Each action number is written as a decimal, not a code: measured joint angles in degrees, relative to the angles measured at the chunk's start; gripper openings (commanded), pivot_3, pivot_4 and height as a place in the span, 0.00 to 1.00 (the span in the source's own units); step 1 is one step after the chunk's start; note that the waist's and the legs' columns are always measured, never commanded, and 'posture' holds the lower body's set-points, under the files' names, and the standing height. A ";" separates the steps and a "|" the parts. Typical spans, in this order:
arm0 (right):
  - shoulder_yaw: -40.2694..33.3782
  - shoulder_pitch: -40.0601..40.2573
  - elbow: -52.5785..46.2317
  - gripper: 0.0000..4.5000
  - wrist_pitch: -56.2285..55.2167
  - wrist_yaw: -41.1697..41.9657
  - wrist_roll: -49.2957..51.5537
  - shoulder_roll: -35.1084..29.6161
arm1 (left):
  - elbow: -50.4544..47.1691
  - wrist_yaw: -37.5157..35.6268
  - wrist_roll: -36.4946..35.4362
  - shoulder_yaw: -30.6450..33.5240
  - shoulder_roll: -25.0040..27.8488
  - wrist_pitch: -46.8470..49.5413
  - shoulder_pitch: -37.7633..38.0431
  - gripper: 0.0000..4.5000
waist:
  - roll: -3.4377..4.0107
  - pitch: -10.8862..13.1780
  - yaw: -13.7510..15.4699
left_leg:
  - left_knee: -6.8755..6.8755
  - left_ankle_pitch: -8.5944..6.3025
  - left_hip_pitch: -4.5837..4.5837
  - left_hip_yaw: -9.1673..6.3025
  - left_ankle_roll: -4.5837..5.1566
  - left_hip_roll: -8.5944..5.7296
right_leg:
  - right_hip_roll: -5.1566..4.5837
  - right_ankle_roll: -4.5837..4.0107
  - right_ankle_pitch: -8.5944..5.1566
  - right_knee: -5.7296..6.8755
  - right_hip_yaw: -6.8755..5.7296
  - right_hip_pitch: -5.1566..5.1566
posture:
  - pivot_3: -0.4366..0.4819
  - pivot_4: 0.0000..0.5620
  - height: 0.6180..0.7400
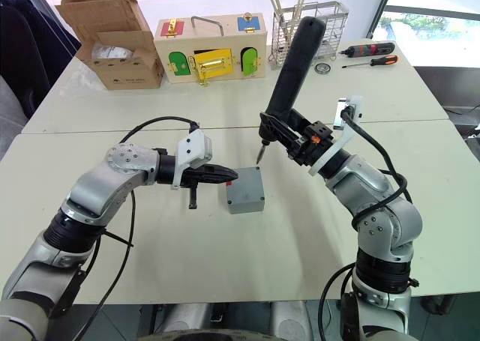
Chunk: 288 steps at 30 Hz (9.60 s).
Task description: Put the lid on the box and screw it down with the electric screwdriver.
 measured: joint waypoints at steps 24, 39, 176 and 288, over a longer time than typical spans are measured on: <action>7.56 3.65 4.92 0.40 -12.17 4.99 -7.02 -3.99 | 2.03 -0.63 3.12 -1.69 -1.32 -2.77 0.75 0.00 | -0.04 -0.03 0.09 | 0.00 0.00 0.10 -0.02 0.00 0.00 | 0.03 0.00 0.00 -0.07 -0.01 0.11 | 0.48 0.27 0.92; 15.51 4.14 5.10 0.40 -19.01 9.49 -15.58 -8.57 | 2.45 -0.22 4.66 -2.86 -2.42 -2.34 0.75 0.00 | -0.65 -0.57 0.26 | -0.20 -0.09 0.97 -0.04 0.11 0.02 | 0.10 -0.02 -0.02 -0.24 -0.01 0.95 | 0.48 0.27 0.92; 31.55 -26.13 57.20 0.40 28.00 34.50 -16.70 -51.57 | -9.43 7.66 -1.38 -1.29 -10.93 -2.19 5.89 0.00 | 0.22 0.07 0.47 | -0.13 -0.11 -0.03 0.00 0.20 0.04 | 0.06 0.01 0.01 -1.04 0.15 0.34 | 0.48 0.27 0.92; 24.69 5.18 11.55 1.00 -9.79 30.71 -20.54 -29.31 | -0.89 5.09 8.00 -2.95 -4.21 -1.96 11.56 0.00 | -0.22 -0.06 1.71 | 0.67 -0.18 -0.02 -0.20 0.26 0.01 | 0.11 0.02 0.01 -0.23 0.06 0.43 | 0.48 0.27 0.92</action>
